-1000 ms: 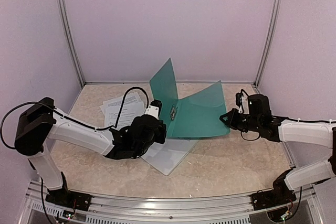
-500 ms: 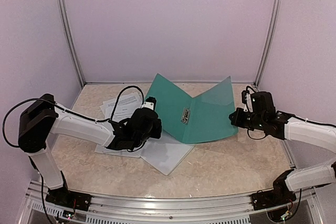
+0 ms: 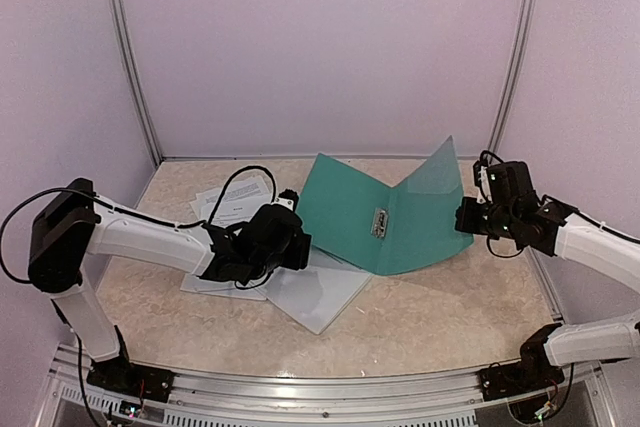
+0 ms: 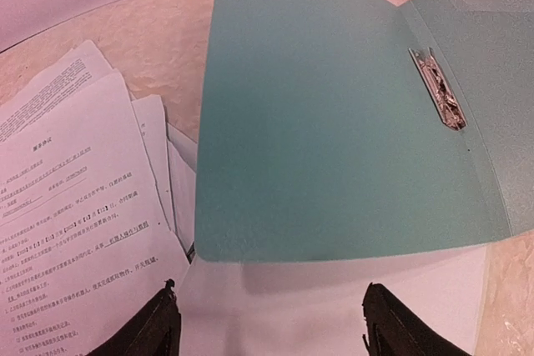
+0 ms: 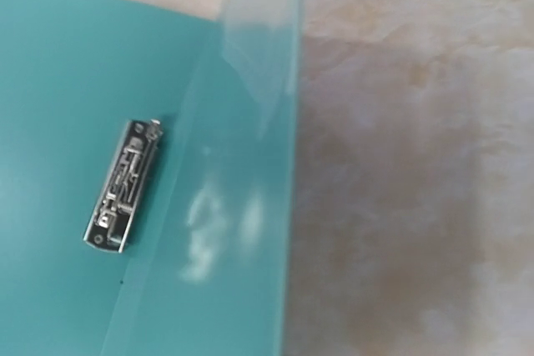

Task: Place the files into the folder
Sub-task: Open the folder at the center of the board, then pass from the right arm to the left

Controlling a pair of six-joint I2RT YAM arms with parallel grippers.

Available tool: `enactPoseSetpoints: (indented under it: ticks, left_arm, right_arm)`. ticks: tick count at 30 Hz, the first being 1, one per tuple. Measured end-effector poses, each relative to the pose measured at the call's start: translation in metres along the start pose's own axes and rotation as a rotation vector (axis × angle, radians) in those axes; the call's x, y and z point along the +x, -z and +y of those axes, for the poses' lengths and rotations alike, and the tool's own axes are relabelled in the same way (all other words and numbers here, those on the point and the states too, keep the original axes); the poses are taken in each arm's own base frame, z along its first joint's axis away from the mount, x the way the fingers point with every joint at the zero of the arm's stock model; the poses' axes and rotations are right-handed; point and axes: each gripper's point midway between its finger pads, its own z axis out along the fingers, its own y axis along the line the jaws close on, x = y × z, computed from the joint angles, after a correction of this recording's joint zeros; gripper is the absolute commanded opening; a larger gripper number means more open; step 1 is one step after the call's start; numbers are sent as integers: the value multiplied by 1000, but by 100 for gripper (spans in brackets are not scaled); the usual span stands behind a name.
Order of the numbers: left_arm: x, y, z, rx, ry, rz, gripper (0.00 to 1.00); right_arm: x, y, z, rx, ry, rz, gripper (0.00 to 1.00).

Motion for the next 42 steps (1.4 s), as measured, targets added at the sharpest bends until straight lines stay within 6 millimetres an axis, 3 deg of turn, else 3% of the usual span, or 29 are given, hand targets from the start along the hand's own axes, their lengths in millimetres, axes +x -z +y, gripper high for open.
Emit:
enactPoseSetpoints:
  ticks: [6, 11, 20, 31, 42]
  left_arm:
    - [-10, 18, 5, 12, 0, 11, 88]
    - [-19, 32, 8, 25, -3, 10, 93]
    - [-27, 44, 9, 46, -50, 11, 97]
    - [-43, 43, -5, 99, -61, 5, 98]
    - [-31, 34, -25, 184, -125, 60, 97]
  right_arm:
    - [-10, 7, -26, 65, 12, 9, 0]
    - [-21, 15, -32, 64, 32, 16, 0]
    - [-32, 26, -22, 21, 98, 49, 0]
    - [-31, 33, -5, -97, 130, 99, 0]
    - [-47, 56, 19, -223, 200, 97, 0]
